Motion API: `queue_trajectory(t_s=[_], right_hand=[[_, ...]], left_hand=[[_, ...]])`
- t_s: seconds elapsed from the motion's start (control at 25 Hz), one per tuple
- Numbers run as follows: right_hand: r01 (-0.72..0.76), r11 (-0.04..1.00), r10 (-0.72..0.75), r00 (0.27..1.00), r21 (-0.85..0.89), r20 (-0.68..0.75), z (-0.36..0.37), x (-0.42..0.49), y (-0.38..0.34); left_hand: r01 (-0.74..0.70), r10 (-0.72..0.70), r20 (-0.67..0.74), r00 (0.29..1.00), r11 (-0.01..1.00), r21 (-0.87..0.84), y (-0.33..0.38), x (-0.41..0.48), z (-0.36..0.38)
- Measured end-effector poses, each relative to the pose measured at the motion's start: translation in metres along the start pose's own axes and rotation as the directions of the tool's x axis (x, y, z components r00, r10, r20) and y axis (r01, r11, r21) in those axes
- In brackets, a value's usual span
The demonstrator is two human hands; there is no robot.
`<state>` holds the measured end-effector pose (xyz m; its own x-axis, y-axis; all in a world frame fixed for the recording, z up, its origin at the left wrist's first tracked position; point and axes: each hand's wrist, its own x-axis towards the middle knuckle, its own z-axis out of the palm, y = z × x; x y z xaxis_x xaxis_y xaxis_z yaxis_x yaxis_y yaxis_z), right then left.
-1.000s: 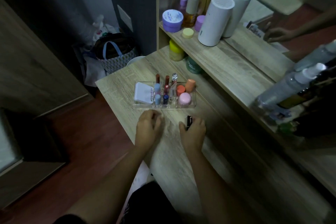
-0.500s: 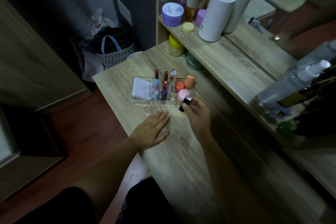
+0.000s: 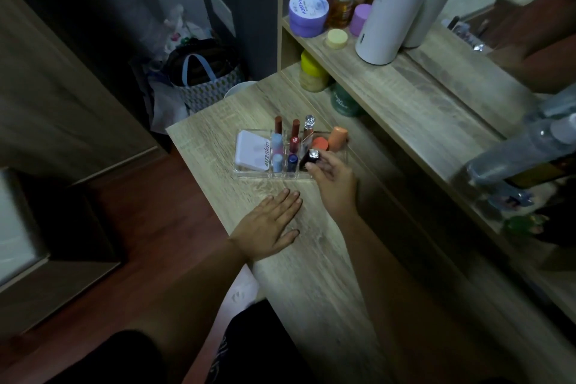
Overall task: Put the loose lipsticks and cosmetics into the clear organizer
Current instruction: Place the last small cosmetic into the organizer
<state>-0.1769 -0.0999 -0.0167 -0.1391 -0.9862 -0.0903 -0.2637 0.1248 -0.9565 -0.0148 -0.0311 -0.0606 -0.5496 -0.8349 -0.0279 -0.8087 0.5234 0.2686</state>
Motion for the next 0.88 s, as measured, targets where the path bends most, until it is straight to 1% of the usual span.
queue_trajectory(t_s=[0.16, 0.28, 0.36, 0.52, 0.64, 0.68, 0.72, 0.76, 0.8, 0.84, 0.88], right_hand=[[0.074, 0.991, -0.077, 0.997, -0.111, -0.023, 0.007, -0.001, 0.003], [0.100, 0.969, -0.111, 0.993, -0.228, -0.039, 0.010, -0.002, 0.004], [0.104, 0.958, -0.119, 0.992, -0.268, -0.042, 0.011, -0.004, 0.004], [0.105, 0.952, -0.117, 0.993, -0.288, -0.025, 0.013, -0.003, -0.001], [0.093, 0.954, -0.102, 0.995, -0.285, -0.018, 0.012, -0.004, -0.003], [0.082, 0.957, -0.090, 0.996, -0.278, -0.015, 0.012, -0.004, -0.003], [0.063, 0.962, -0.069, 0.998, -0.267, -0.012, 0.011, -0.005, -0.004], [0.040, 0.969, -0.043, 0.999, -0.245, -0.010, 0.010, -0.006, -0.005], [0.020, 0.975, -0.022, 1.000, -0.221, -0.009, 0.009, -0.006, -0.006], [0.014, 0.978, -0.018, 1.000, -0.209, -0.015, 0.008, -0.006, -0.006], [0.020, 0.975, -0.028, 0.999, -0.220, -0.035, 0.006, -0.007, -0.006]], left_hand=[[-0.002, 0.002, -0.004, 1.000, 1.000, -0.014, -0.001, 0.000, 0.001], [0.006, -0.006, -0.003, 1.000, 0.999, -0.038, -0.001, 0.000, 0.001], [0.003, -0.003, -0.006, 1.000, 0.999, -0.036, -0.001, 0.000, 0.001], [0.000, 0.000, 0.006, 1.000, 0.998, -0.058, -0.001, 0.000, 0.001], [0.033, -0.031, 0.014, 0.999, 0.989, -0.145, 0.000, 0.001, -0.004], [0.031, -0.036, -0.027, 0.999, 0.986, -0.166, 0.001, 0.000, -0.008], [0.030, -0.048, -0.098, 0.994, 0.983, -0.180, 0.001, -0.001, -0.012], [0.050, -0.088, -0.180, 0.980, 0.977, -0.205, 0.001, -0.002, -0.016], [0.103, -0.166, -0.243, 0.956, 0.962, -0.252, 0.001, -0.004, -0.020], [0.191, -0.280, -0.272, 0.920, 0.930, -0.314, 0.001, -0.006, -0.024], [0.291, -0.411, -0.283, 0.867, 0.877, -0.383, 0.000, -0.008, -0.028]])
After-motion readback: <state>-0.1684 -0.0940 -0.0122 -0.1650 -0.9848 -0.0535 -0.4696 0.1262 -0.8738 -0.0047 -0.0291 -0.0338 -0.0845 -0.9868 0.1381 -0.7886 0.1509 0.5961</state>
